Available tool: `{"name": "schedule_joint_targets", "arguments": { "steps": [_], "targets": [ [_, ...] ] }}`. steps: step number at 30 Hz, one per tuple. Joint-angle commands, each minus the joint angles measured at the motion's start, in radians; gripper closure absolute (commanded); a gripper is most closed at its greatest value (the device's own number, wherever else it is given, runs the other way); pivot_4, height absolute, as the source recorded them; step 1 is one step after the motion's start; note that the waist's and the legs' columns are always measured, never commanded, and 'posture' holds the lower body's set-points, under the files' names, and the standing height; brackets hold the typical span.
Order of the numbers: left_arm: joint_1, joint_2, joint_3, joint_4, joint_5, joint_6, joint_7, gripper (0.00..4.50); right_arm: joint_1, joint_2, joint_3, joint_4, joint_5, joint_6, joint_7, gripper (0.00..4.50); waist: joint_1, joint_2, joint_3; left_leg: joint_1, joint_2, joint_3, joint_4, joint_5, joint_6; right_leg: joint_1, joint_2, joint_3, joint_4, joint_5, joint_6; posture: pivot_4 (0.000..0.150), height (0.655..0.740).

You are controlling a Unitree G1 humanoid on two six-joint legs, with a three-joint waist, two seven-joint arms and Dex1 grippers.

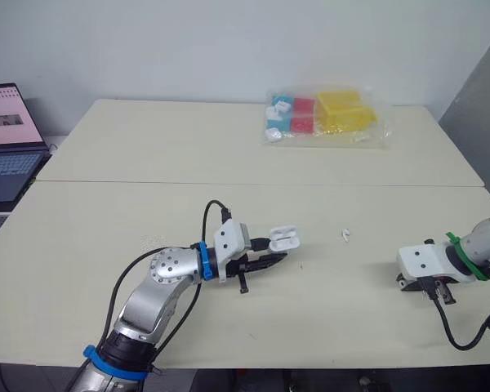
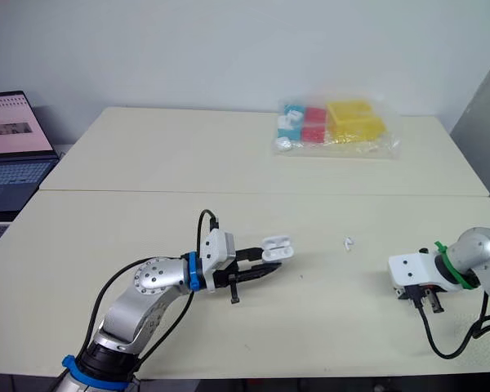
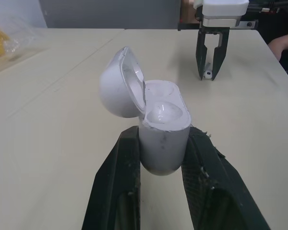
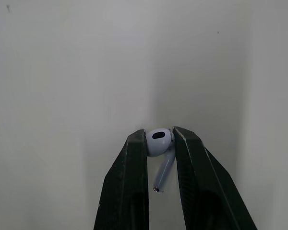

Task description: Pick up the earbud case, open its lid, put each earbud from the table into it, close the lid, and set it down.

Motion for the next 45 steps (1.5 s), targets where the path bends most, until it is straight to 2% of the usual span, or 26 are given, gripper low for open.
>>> {"name": "schedule_joint_targets", "arguments": {
  "steps": [1, 4, 5, 9, 12, 14, 19, 25, 39, 42, 45],
  "targets": [
    [-0.004, 0.002, -0.001, -0.046, -0.005, -0.001, 0.009, 3.71, -0.004, 0.004, -0.007, -0.001, -0.007, -0.004, 0.013, 2.74, 0.000, 0.000, 0.000, 0.000, 0.000, 0.000, 0.000, 0.000, 0.000, 0.000, 0.000, 0.000, 0.000, 0.000, 0.000, 0.150, 0.7378],
    [-0.005, 0.002, -0.001, -0.047, -0.006, 0.003, 0.009, 3.71, -0.008, 0.009, -0.010, 0.013, -0.016, -0.071, -0.003, 1.75, 0.000, 0.000, 0.000, 0.001, 0.000, 0.000, 0.000, 0.000, 0.000, 0.000, 0.000, 0.000, 0.001, 0.000, 0.000, 0.150, 0.7378],
    [-0.005, 0.003, -0.002, -0.047, -0.006, 0.004, 0.010, 3.71, -0.010, 0.005, -0.016, 0.012, -0.012, -0.074, 0.001, 1.70, 0.000, 0.000, 0.000, 0.001, 0.000, 0.000, 0.000, 0.000, 0.000, 0.000, 0.000, 0.000, 0.001, 0.000, 0.000, 0.150, 0.7378],
    [-0.007, 0.004, -0.004, -0.048, -0.007, 0.008, 0.010, 3.71, -0.003, -0.014, -0.050, -0.020, 0.023, -0.018, 0.018, 1.70, 0.000, 0.000, 0.000, 0.001, 0.000, 0.000, 0.000, 0.000, 0.000, 0.001, 0.000, 0.001, 0.001, 0.000, 0.000, 0.150, 0.7378],
    [-0.008, 0.005, -0.006, -0.046, -0.004, 0.011, 0.011, 3.71, 0.030, -0.047, -0.094, -0.119, 0.065, 0.133, 0.025, 1.70, 0.001, 0.001, 0.000, 0.001, 0.000, 0.000, 0.000, 0.000, 0.000, 0.001, 0.000, 0.000, 0.001, 0.000, 0.000, 0.150, 0.7378],
    [-0.008, 0.006, -0.010, -0.048, -0.001, 0.014, 0.013, 3.71, 0.028, -0.055, -0.085, -0.192, -0.009, 0.307, -0.029, 1.70, 0.000, 0.001, 0.000, 0.001, 0.000, 0.000, 0.000, 0.000, 0.000, 0.001, 0.000, 0.000, 0.001, 0.000, 0.000, 0.150, 0.7378],
    [-0.004, 0.005, -0.016, -0.054, 0.001, 0.018, 0.016, 3.71, 0.028, -0.051, -0.054, -0.300, -0.013, 0.461, -0.028, 1.70, 0.000, 0.001, 0.000, 0.002, 0.000, 0.000, 0.000, 0.000, 0.000, 0.001, 0.000, 0.000, 0.002, 0.000, 0.000, 0.150, 0.7378],
    [-0.002, 0.004, -0.023, -0.058, 0.003, 0.022, 0.024, 3.71, 0.020, -0.052, 0.004, -0.291, -0.077, 0.461, -0.040, 1.70, 0.000, 0.001, 0.000, 0.001, 0.000, 0.001, 0.000, 0.000, 0.000, 0.000, 0.000, 0.000, 0.001, 0.000, 0.000, 0.150, 0.7378],
    [-0.001, -0.002, -0.027, -0.061, 0.006, 0.028, 0.029, 3.71, 0.001, -0.032, 0.048, -0.240, -0.096, 0.464, -0.034, 1.70, 0.000, 0.001, 0.000, 0.001, 0.000, 0.000, 0.000, 0.000, 0.000, 0.000, 0.000, 0.000, 0.001, 0.000, 0.000, 0.150, 0.7378],
    [0.002, -0.002, -0.028, -0.063, 0.007, 0.027, 0.028, 3.71, -0.006, -0.026, 0.053, -0.237, -0.100, 0.459, -0.036, 2.32, 0.000, 0.001, 0.000, 0.001, 0.000, 0.000, 0.000, 0.000, 0.000, 0.000, 0.000, 0.000, 0.001, 0.000, 0.000, 0.150, 0.7378],
    [0.001, -0.002, -0.028, -0.062, 0.008, 0.027, 0.029, 3.71, -0.006, -0.026, 0.051, -0.238, -0.101, 0.451, -0.033, 3.40, 0.000, 0.001, 0.000, 0.001, 0.000, 0.000, 0.000, 0.000, 0.000, 0.000, 0.000, 0.000, 0.001, 0.000, 0.000, 0.150, 0.7378]
  ]
}}
